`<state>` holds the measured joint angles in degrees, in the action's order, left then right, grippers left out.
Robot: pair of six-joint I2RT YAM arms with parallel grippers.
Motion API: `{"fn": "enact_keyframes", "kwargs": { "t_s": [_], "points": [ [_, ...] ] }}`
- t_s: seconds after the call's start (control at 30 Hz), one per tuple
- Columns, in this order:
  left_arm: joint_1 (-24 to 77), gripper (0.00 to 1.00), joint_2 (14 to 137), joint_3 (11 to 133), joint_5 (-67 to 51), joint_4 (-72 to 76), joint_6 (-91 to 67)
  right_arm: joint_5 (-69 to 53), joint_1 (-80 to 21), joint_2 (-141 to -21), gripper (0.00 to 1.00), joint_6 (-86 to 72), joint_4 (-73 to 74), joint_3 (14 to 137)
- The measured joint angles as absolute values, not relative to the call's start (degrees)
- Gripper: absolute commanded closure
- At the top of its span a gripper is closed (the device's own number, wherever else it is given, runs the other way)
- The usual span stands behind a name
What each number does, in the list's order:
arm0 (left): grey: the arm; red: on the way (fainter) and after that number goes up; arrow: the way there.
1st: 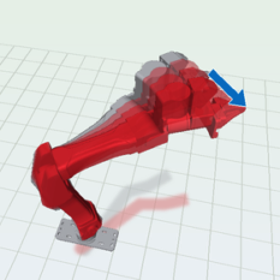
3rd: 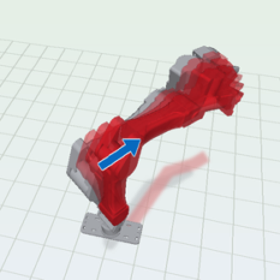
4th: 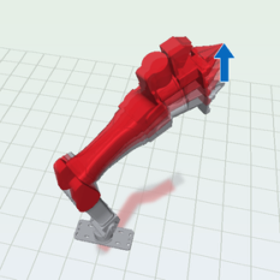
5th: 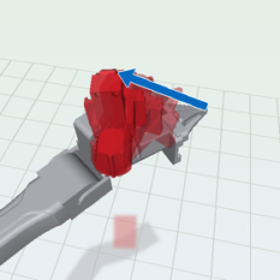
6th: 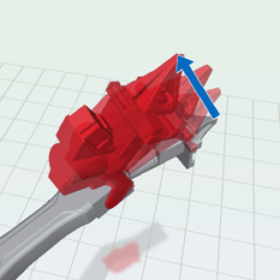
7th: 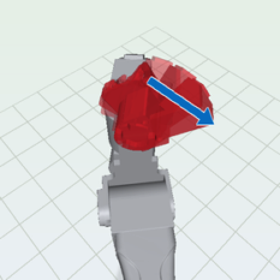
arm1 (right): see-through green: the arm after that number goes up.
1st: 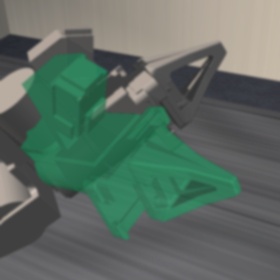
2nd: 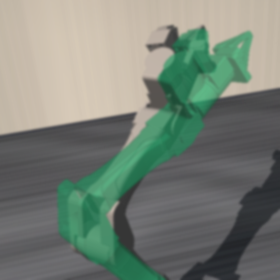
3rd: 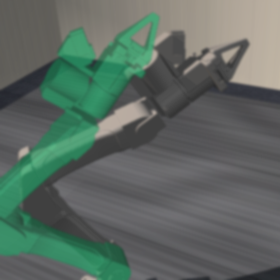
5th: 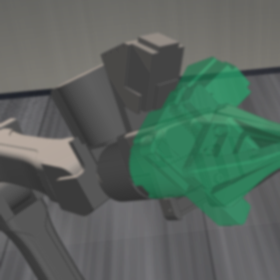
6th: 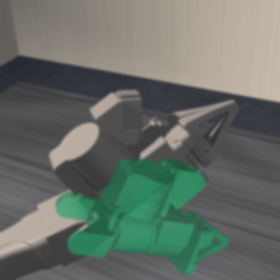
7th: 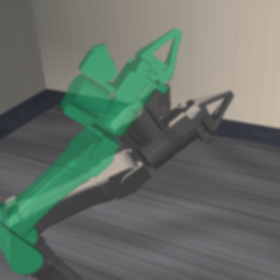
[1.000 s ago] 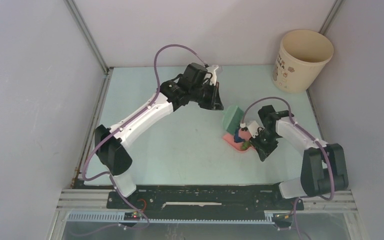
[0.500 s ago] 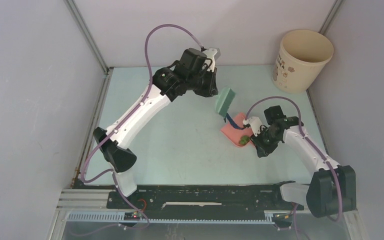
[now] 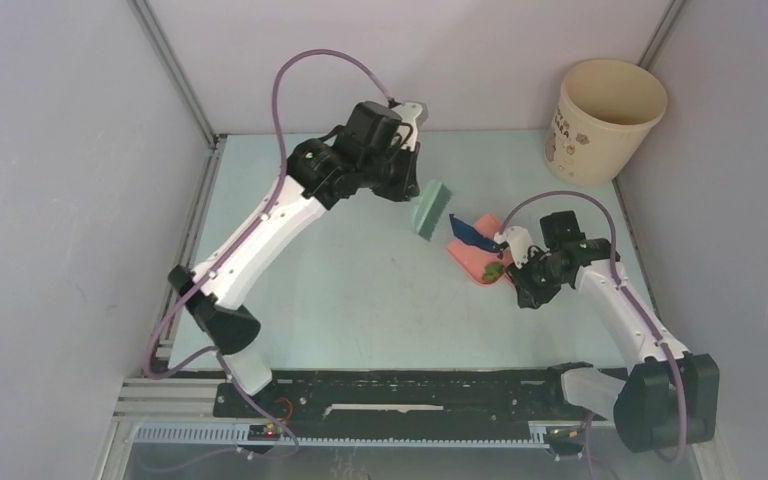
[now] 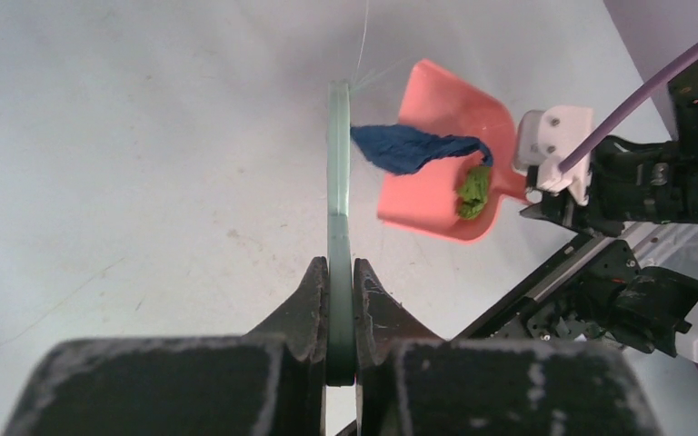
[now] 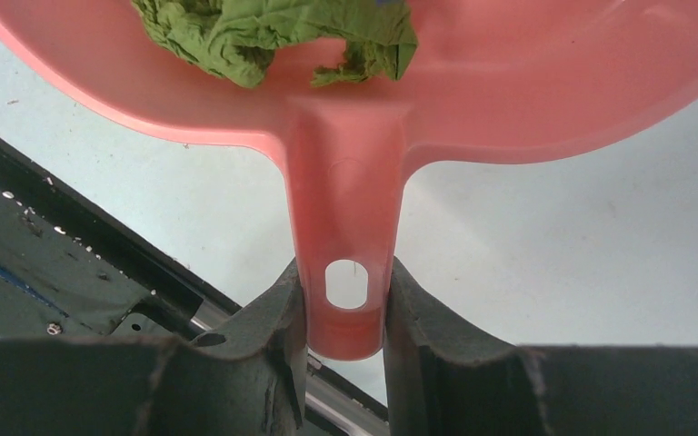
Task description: Sweep away the paper scraps from the table
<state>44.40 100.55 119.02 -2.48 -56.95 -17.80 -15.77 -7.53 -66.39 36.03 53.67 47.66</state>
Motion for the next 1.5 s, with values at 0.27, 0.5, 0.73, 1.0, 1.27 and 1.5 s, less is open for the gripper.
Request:
{"fn": "enact_keyframes", "kwargs": {
  "t_s": [0.27,0.5,0.73,1.0,1.27,1.5],
  "points": [
    [44.1,0.99,84.3,108.2,3.4,-57.3,-16.4,-15.7,-4.9,-64.4,1.0,36.1,53.5,48.2],
    [43.9,0.99,73.0,94.1,4.4,-53.9,-16.5,-15.0,-2.0,-65.8,1.0,36.3,55.3,56.4],
    [43.9,0.99,71.8,79.2,2.5,-49.4,-17.1,-12.6,2.7,-70.7,1.0,35.7,55.6,67.2],
    [43.9,0.99,65.7,64.1,-2.6,-43.9,-19.6,-11.0,10.4,-81.5,1.0,32.2,58.1,88.1],
    [43.9,0.99,64.3,59.3,-3.7,-41.1,-19.6,-4.6,16.7,-99.0,1.0,30.6,61.5,113.7],
    [43.9,0.99,64.4,59.2,-3.7,-40.9,-18.0,5.3,21.0,-119.3,1.0,33.3,64.8,143.3]
  ]
}}
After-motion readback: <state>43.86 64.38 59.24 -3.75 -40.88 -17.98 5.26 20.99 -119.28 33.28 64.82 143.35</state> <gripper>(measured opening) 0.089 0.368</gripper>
